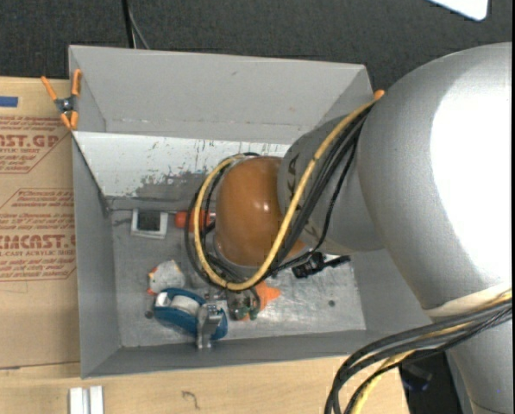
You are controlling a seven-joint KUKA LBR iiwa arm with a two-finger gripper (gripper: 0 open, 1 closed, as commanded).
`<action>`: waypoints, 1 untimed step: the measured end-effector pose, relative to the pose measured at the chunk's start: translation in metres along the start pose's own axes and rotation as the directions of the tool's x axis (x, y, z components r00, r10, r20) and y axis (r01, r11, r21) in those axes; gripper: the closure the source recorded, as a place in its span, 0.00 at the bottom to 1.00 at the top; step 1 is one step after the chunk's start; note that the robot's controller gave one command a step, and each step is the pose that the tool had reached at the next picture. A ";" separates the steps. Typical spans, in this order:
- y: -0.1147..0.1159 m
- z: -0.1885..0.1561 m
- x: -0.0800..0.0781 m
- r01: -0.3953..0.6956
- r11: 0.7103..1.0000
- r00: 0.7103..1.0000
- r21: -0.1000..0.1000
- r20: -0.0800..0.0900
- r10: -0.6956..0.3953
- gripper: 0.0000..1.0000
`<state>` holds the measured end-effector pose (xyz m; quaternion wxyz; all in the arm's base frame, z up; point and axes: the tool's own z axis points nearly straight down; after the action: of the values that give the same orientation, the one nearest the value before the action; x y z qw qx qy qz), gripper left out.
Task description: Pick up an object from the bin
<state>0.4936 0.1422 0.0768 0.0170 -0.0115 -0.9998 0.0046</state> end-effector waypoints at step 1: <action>0.000 0.000 0.000 0.000 1.000 1.000 0.000 0.000 0.000 1.00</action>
Offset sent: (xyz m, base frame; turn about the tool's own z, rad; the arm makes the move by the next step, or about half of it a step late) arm 0.0111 -0.0038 0.1296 -0.0093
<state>0.4936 0.1421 0.0768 0.0170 -0.0115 -0.9998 0.0045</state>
